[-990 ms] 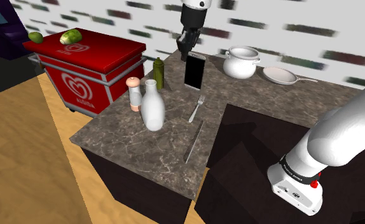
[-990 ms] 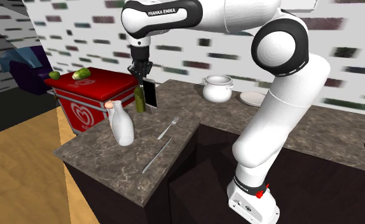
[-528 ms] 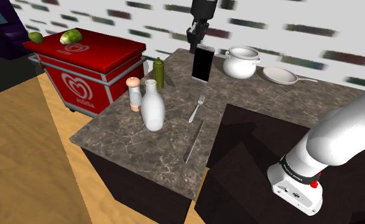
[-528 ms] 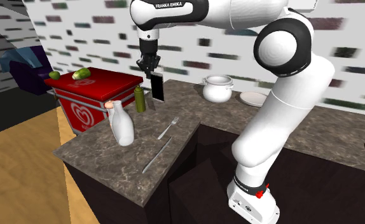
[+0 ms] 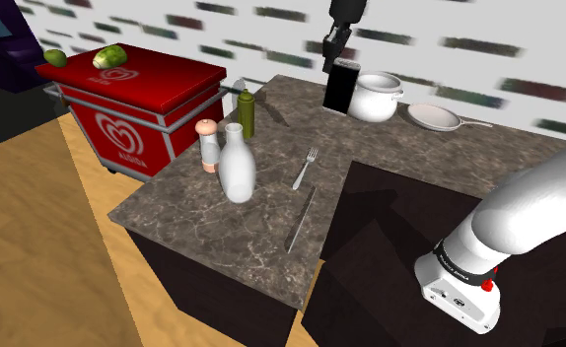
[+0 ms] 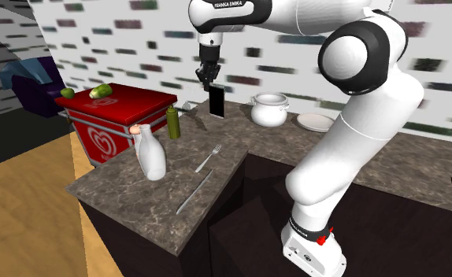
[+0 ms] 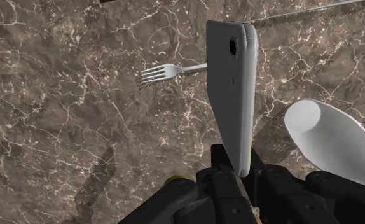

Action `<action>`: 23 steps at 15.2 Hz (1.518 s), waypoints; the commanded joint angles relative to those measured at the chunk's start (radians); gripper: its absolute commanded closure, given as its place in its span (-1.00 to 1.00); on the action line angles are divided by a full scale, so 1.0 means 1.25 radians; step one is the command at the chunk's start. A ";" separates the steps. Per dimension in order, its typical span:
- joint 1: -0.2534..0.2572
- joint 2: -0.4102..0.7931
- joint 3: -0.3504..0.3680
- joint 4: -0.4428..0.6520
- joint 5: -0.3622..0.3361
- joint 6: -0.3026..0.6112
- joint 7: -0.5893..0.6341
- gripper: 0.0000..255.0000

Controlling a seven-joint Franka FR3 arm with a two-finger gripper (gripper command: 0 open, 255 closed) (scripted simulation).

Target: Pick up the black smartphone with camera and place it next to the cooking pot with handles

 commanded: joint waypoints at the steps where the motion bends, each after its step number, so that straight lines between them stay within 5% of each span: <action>1: -0.014 -0.008 -0.025 -0.018 0.000 0.008 -0.040 1.00; 12: -0.093 0.030 -0.162 0.022 -0.006 -0.003 -0.254 1.00; 23: -0.178 0.168 -0.287 0.179 0.018 -0.038 -0.465 1.00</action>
